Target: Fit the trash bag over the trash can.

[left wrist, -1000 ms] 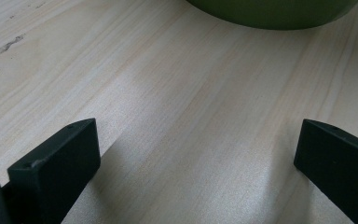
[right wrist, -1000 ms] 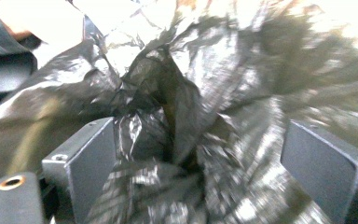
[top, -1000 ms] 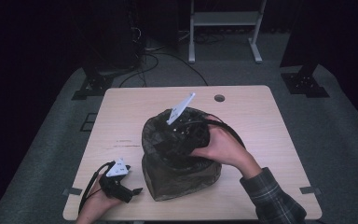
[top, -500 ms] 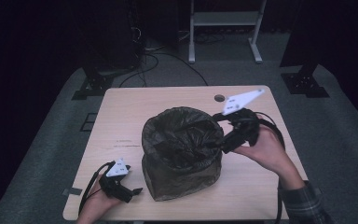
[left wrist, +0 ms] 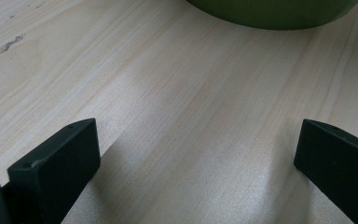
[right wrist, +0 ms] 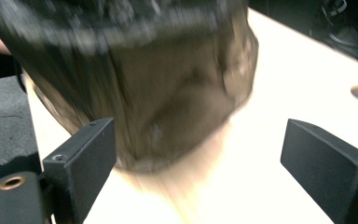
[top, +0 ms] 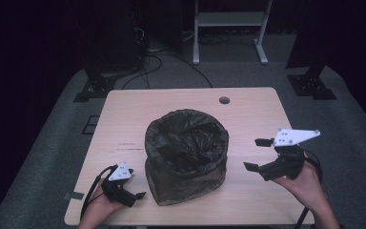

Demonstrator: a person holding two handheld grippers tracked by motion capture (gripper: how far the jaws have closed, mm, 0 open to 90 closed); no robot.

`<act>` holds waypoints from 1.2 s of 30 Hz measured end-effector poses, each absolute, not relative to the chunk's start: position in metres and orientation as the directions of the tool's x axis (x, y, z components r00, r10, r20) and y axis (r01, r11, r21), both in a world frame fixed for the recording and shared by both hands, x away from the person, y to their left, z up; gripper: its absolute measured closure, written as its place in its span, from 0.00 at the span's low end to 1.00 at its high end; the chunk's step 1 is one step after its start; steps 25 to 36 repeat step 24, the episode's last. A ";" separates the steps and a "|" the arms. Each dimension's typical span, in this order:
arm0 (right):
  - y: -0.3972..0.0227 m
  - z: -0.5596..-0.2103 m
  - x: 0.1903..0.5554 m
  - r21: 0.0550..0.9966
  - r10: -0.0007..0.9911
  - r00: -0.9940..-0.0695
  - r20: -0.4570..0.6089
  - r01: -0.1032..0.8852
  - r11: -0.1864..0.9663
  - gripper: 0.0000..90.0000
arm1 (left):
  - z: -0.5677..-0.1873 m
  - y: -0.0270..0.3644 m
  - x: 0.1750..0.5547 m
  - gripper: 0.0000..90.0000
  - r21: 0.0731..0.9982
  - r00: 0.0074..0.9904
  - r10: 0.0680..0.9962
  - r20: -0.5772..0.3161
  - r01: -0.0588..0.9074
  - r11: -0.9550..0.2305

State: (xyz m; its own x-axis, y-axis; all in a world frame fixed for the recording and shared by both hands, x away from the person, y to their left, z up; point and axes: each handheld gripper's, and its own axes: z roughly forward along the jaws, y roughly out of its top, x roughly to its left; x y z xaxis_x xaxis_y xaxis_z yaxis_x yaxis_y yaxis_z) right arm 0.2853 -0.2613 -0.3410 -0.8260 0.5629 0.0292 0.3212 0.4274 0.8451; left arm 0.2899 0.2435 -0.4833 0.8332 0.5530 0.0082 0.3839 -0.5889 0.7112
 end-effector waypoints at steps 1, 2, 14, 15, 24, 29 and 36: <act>-0.265 -0.348 0.283 0.844 0.571 -0.820 0.033 0.329 0.423 0.10 | -0.483 0.243 0.290 0.00 0.711 0.833 0.553 0.009 0.383 -0.589; -0.268 -0.354 0.281 0.843 0.580 -0.814 0.034 0.335 0.421 0.10 | -0.483 0.243 0.290 0.00 0.711 0.833 0.553 0.009 0.384 -0.590; -0.289 -0.457 0.264 0.749 0.682 -0.730 0.057 0.483 0.454 0.10 | -0.483 0.243 0.290 0.00 0.711 0.833 0.554 0.009 0.384 -0.589; -0.290 -0.462 0.264 0.739 0.685 -0.726 0.057 0.492 0.460 0.10 | -0.483 0.243 0.290 0.00 0.711 0.833 0.554 0.009 0.384 -0.589; -0.294 -0.485 0.263 0.724 0.709 -0.703 0.060 0.519 0.454 0.10 | -0.483 0.243 0.290 0.00 0.711 0.833 0.554 0.009 0.384 -0.589; -0.294 -0.485 0.263 0.724 0.709 -0.703 0.060 0.519 0.454 0.10 | -0.483 0.243 0.290 0.00 0.711 0.833 0.554 0.009 0.384 -0.589; -0.294 -0.485 0.263 0.724 0.709 -0.703 0.060 0.519 0.454 0.10 | -0.483 0.243 0.290 0.00 0.711 0.833 0.554 0.009 0.384 -0.589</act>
